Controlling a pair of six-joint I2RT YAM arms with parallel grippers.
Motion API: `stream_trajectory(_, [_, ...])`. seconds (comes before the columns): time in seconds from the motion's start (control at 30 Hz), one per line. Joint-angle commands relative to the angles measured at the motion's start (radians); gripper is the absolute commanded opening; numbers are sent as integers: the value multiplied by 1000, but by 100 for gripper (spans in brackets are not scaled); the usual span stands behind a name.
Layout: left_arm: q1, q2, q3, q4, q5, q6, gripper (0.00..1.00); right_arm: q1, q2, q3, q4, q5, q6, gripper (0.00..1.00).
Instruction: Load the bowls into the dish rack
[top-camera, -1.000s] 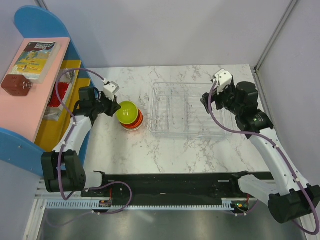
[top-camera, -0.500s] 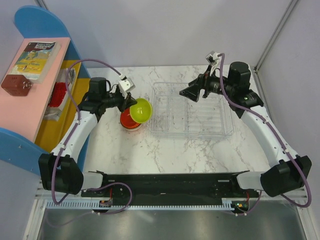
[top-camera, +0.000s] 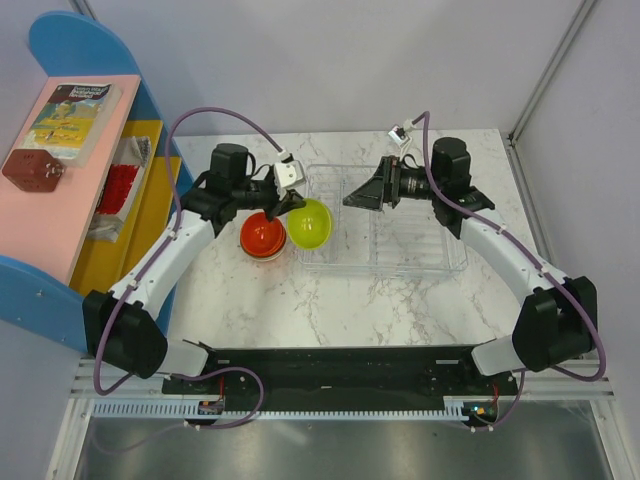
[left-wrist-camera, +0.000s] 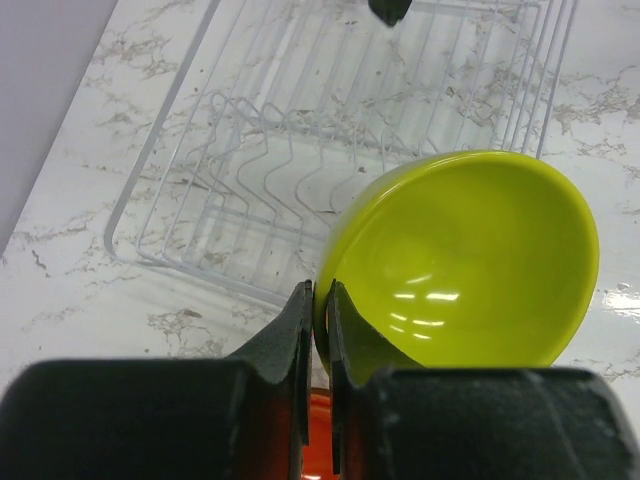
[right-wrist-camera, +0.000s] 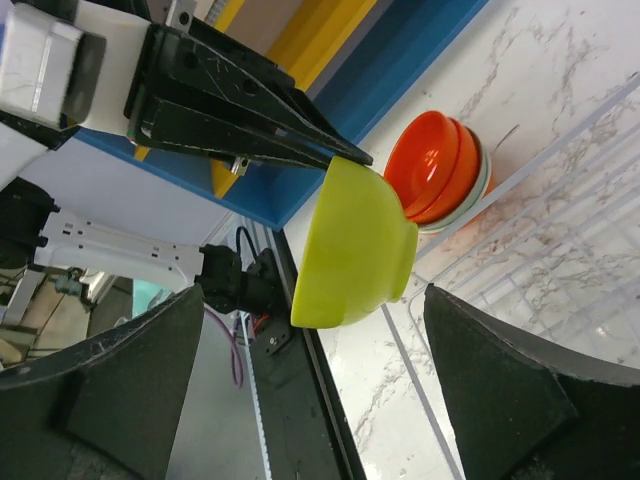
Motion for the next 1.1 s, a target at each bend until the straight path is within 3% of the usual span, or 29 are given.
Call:
stream_trajectory(0.0, [-38, -2, 61, 0, 32, 50, 2, 24, 16, -23, 92, -59, 44, 98])
stream_trajectory(0.63, [-110, 20, 110, -29, -29, 75, 2, 79, 111, -51, -3, -67, -57, 98])
stream_trajectory(0.9, [-128, 29, 121, -23, -83, 83, 2, 98, 140, -43, 0, -125, -23, 98])
stream_trajectory(1.07, [-139, 35, 122, -17, -104, 83, 2, 115, 157, -57, 98, -183, 87, 96])
